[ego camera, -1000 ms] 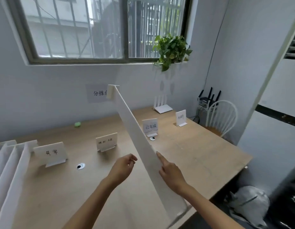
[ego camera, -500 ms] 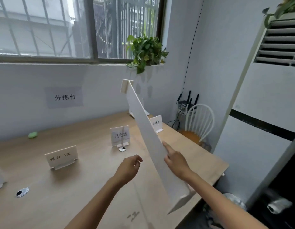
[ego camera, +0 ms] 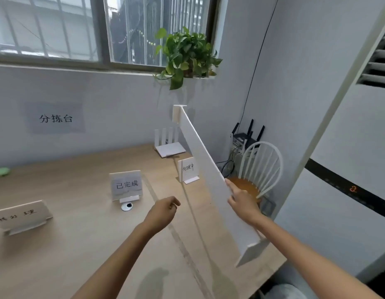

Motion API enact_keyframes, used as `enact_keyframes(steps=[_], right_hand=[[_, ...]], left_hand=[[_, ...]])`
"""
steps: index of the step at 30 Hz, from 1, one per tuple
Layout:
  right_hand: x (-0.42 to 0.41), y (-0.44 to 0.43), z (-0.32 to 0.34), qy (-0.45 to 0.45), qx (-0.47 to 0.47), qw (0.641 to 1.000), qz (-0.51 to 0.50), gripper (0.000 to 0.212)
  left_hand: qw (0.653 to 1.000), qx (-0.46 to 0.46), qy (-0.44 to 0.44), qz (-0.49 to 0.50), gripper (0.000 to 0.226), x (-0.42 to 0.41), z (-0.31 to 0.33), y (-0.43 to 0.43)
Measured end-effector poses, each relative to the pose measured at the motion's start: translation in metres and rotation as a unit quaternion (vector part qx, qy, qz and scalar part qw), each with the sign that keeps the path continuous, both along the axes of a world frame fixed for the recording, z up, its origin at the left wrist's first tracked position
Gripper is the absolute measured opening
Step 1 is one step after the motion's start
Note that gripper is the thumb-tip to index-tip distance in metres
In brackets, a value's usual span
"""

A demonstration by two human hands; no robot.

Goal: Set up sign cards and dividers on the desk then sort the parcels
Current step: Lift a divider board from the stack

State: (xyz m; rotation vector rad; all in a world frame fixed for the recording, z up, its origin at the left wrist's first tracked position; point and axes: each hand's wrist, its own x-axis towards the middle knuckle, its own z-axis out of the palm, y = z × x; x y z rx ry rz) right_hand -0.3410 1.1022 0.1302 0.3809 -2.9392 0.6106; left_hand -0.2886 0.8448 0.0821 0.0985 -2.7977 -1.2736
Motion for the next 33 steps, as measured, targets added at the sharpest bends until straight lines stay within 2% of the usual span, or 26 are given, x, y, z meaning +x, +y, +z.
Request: enact_keyframes(steps=[12, 17, 25, 30, 32, 33], right_hand=[[-0.151, 0.094, -0.055, -0.048, 0.027, 0.998, 0.017, 0.062], [-0.188, 0.137, -0.085, -0.075, 0.028, 0.995, 0.060, 0.062], [-0.197, 0.185, -0.133, -0.165, 0.020, 0.977, 0.136, 0.063], [-0.191, 0.205, -0.167, -0.270, 0.024, 0.947, 0.173, 0.072], [-0.190, 0.209, -0.176, -0.282, 0.018, 0.943, 0.174, 0.066], [-0.190, 0.210, -0.180, -0.287, 0.011, 0.942, 0.174, 0.057]], left_hand=[[0.993, 0.009, -0.008, 0.119, 0.030, -0.069, -0.017, 0.087], [0.981, 0.006, -0.034, 0.190, 0.031, -0.085, -0.023, 0.124], [0.973, 0.016, -0.062, 0.223, 0.031, -0.099, -0.038, 0.196], [0.969, 0.005, -0.080, 0.233, 0.028, -0.098, -0.040, 0.220], [0.966, 0.008, -0.089, 0.243, 0.027, -0.092, -0.039, 0.223], [0.964, 0.006, -0.093, 0.250, 0.026, -0.087, -0.038, 0.223]])
